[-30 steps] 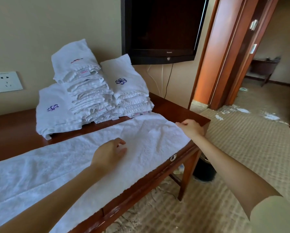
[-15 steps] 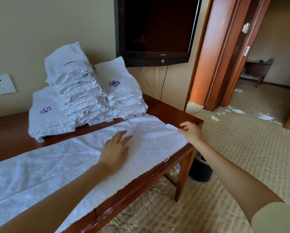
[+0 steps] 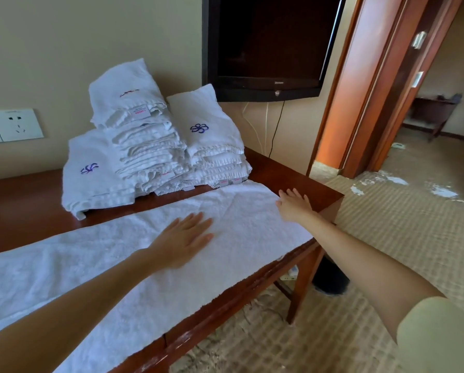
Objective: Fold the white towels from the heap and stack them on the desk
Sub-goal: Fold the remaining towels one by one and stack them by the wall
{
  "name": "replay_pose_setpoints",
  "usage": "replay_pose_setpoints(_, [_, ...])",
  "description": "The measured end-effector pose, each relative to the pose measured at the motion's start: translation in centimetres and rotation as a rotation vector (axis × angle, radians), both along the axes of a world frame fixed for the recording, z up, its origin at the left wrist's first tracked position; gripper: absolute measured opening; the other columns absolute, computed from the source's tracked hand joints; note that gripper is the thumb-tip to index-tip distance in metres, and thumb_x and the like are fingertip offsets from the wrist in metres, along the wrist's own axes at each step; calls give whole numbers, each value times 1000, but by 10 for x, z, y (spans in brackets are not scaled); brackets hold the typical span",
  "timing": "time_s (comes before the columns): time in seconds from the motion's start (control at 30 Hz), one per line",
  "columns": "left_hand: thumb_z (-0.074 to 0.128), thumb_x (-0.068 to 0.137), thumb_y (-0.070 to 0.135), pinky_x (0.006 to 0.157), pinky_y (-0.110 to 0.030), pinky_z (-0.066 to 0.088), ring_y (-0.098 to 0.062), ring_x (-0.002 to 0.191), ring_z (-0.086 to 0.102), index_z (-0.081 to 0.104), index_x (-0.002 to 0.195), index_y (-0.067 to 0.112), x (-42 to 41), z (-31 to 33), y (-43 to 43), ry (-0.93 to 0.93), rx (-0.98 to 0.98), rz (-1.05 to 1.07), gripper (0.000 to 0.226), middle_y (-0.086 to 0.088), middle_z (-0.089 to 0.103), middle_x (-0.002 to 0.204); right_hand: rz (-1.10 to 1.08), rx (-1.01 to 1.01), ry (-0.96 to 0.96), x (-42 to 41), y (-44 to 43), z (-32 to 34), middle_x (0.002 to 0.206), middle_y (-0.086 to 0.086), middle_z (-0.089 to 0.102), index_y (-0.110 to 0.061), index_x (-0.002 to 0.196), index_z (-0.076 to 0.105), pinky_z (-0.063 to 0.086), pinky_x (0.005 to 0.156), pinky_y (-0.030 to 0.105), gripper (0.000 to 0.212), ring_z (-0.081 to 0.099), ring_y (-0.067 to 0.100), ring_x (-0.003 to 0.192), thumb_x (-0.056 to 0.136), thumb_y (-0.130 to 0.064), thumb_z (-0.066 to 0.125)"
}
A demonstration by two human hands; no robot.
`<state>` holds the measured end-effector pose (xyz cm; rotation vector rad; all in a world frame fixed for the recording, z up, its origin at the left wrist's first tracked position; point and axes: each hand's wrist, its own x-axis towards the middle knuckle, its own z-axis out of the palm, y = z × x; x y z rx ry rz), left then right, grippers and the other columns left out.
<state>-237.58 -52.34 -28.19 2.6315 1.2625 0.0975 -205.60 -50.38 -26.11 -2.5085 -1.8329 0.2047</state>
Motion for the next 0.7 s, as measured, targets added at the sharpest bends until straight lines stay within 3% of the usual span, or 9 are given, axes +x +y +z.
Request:
replay_pose_setpoints(0.07, [-12, 72, 84, 119, -40, 3, -16, 149, 2, 10, 154, 30, 2, 4, 13, 27, 19, 105, 100, 2, 3, 162, 37, 60, 54, -8, 14, 10, 159, 9, 20, -14, 154, 17, 16, 119, 43, 52, 17, 27, 147, 105, -28, 27])
replay_pose_setpoints(0.17, [29, 99, 51, 117, -40, 20, -24, 145, 20, 20, 152, 18, 6, 8, 33, -21, 106, 291, 63, -8, 24, 157, 39, 90, 264, -18, 34, 16, 156, 10, 29, -13, 152, 23, 31, 112, 37, 55, 32, 27, 141, 103, -33, 39])
replay_pose_setpoints(0.3, [39, 100, 44, 111, -37, 30, -27, 139, 33, 16, 153, 12, 1, 13, 46, -94, 70, 402, 66, -12, 37, 149, -7, 47, 348, -19, 55, 9, 154, 10, 34, -11, 150, 29, 33, 111, 38, 57, 35, 29, 139, 101, -39, 41])
replay_pose_setpoints(0.43, [39, 99, 46, 107, -37, 35, -26, 135, 38, 22, 151, 13, -7, 14, 58, -33, 121, 428, 64, -9, 39, 149, -96, 88, 222, -17, 67, 5, 147, 8, 43, -21, 146, 37, 31, 108, 38, 48, 34, 31, 136, 103, -41, 34])
replay_pose_setpoints(0.5, [45, 97, 48, 105, -37, 37, -25, 135, 37, 21, 151, 15, -10, 15, 62, -17, 151, 415, 67, -8, 37, 148, -137, 123, 219, -17, 73, 6, 145, 6, 46, -22, 143, 43, 28, 108, 37, 44, 33, 30, 136, 101, -37, 42])
replay_pose_setpoints(0.57, [51, 94, 51, 104, -39, 38, -25, 133, 38, 24, 150, 18, -10, 18, 69, -3, 149, 409, 71, -6, 40, 145, -190, 130, 369, -14, 79, 10, 142, 8, 48, -17, 139, 48, 35, 109, 38, 46, 39, 29, 134, 94, -23, 58])
replay_pose_setpoints(0.63, [54, 90, 56, 100, -39, 42, -24, 125, 46, 37, 143, 21, -11, 22, 76, 40, 120, 431, 66, -4, 50, 135, -234, 136, 491, -12, 82, 10, 115, 10, 63, -7, 117, 64, 50, 92, 33, 31, 59, 24, 109, 86, -5, 63])
replay_pose_setpoints(0.67, [54, 88, 59, 96, -37, 44, -22, 119, 51, 44, 137, 22, -12, 24, 78, 57, 115, 440, 62, -1, 56, 127, -238, 152, 507, -13, 80, 11, 92, 7, 63, -6, 93, 68, 50, 75, 29, 14, 61, 21, 88, 83, -1, 61])
replay_pose_setpoints(0.7, [55, 86, 62, 91, -35, 47, -20, 111, 56, 49, 130, 23, -13, 25, 78, 64, 119, 445, 59, 1, 59, 118, -235, 178, 503, -14, 77, 11, 74, 4, 55, -9, 71, 62, 43, 62, 27, 14, 55, 19, 71, 80, 1, 58])
